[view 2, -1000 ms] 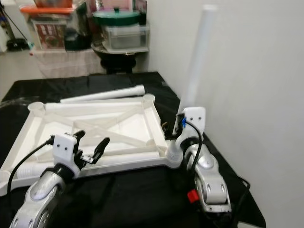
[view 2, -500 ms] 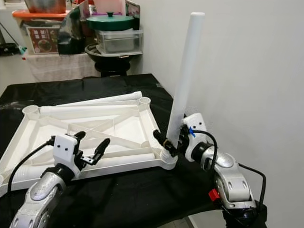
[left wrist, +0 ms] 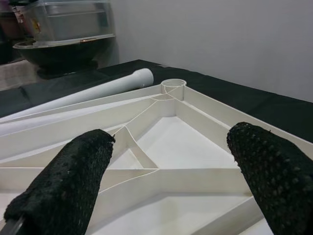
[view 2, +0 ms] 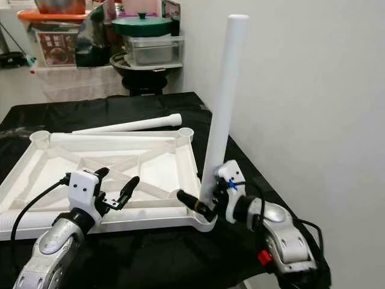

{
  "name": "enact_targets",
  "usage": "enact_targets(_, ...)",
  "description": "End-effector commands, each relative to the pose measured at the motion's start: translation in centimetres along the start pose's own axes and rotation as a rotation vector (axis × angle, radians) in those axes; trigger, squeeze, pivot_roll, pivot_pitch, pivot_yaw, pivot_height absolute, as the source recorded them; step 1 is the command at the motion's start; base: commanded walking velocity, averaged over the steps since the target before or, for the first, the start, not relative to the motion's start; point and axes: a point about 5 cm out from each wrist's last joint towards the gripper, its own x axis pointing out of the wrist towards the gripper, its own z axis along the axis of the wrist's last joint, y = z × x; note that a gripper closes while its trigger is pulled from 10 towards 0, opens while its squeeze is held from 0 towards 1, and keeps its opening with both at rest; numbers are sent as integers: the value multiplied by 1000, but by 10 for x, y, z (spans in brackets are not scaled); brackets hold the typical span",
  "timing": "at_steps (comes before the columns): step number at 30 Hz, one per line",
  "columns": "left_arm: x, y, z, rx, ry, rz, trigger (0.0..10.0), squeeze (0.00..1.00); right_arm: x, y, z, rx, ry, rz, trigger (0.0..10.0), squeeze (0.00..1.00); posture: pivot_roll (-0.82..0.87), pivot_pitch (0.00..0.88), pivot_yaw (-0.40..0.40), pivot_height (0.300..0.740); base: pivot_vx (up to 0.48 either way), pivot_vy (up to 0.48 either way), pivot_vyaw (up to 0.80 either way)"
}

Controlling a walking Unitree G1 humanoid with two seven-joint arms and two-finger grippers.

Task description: Building children table

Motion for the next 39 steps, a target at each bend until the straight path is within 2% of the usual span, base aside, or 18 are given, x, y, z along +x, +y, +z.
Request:
enact_targets(1, 0, 0, -2, 2, 15, -7, 10000, 0, 0, -6, 11, 1, -69, -9, 9961, 0, 49, 0, -55, 740, 0, 0, 0)
enact_targets(3, 0, 1, -2, 4, 16, -7, 10000, 0, -3, -13, 27, 4, -148, -1, 10000, 0, 49, 0, -55, 740, 0, 0, 0)
enact_targets(8, 0, -1, -3, 4, 17, -11, 10000, 0, -10, -16, 31, -17, -153, 33, 10000, 0, 50, 0, -52, 740, 0, 0, 0)
enact_targets(9, 0, -1, -3, 4, 17, -13, 10000, 0, -12, -16, 30, -26, -142, 50, 9412, 0, 48, 0, -48, 740, 0, 0, 0)
enact_targets(10, 0, -1, -3, 4, 17, -13, 10000, 0, -12, -16, 30, -26, -142, 50, 9412, 0, 48, 0, -48, 740, 0, 0, 0)
enact_targets(12, 0, -2, -4, 5, 20, -20, 10000, 0, -17, -15, 25, -38, -113, 78, 6588, 0, 45, 0, -46, 740, 0, 0, 0)
enact_targets(14, 0, -2, -4, 5, 21, -22, 10000, 0, -17, -15, 24, -38, -110, 79, 6588, 0, 45, 0, -46, 740, 0, 0, 0)
enact_targets(15, 0, -1, -4, 7, 21, -23, 10000, 0, -17, -17, 23, -37, -110, 72, 1804, 0, 46, 0, -45, 740, 0, 0, 0)
enact_targets(16, 0, -1, -4, 7, 21, -23, 10000, 0, -17, -17, 23, -37, -110, 72, 1804, 0, 46, 0, -45, 740, 0, 0, 0)
enact_targets(17, 0, -1, -4, 8, 21, -23, 10000, 0, -17, -19, 22, -27, -111, 68, 0, 0, 46, 0, -45, 740, 0, 0, 0)
enact_targets(23, 0, -1, -4, 12, 23, -24, 10000, 0, -16, -31, 23, -30, -106, -23, 0, 0, 51, 0, -46, 740, 0, 0, 0)
enact_targets(28, 0, -1, -5, 12, 25, -25, 10000, 0, -16, -30, 23, -43, -100, -25, 0, 0, 50, 0, -42, 740, 0, 0, 0)
enact_targets(32, 1, -1, -4, 15, 22, -31, 10000, 0, -13, -30, 18, -79, -29, -123, 0, 0, 50, 0, -42, 740, 0, 0, 0)
enact_targets(33, 1, 0, -4, 16, 21, -30, 10000, 0, -10, -29, 18, -67, -13, -168, 0, 0, 50, 0, -42, 740, 0, 0, 0)
enact_targets(34, 1, 0, -4, 18, 21, -27, 10000, 0, -7, -33, 16, -40, 19, -313, 0, 0, 49, 0, -42, 740, 0, 0, 0)
enact_targets(35, 1, 0, -4, 18, 21, -27, 10000, 0, -7, -33, 16, -40, 19, -313, 0, 0, 49, 0, -42, 740, 0, 0, 0)
enact_targets(37, 1, 1, -5, 21, 24, -25, 10000, 0, -6, -36, 13, 0, 40, -652, 0, 0, 52, 0, -44, 740, 0, 0, 0)
enact_targets(39, 1, 1, -5, 21, 24, -25, 10000, 0, -6, -36, 13, 0, 40, -652, 0, 0, 52, 0, -44, 740, 0, 0, 0)
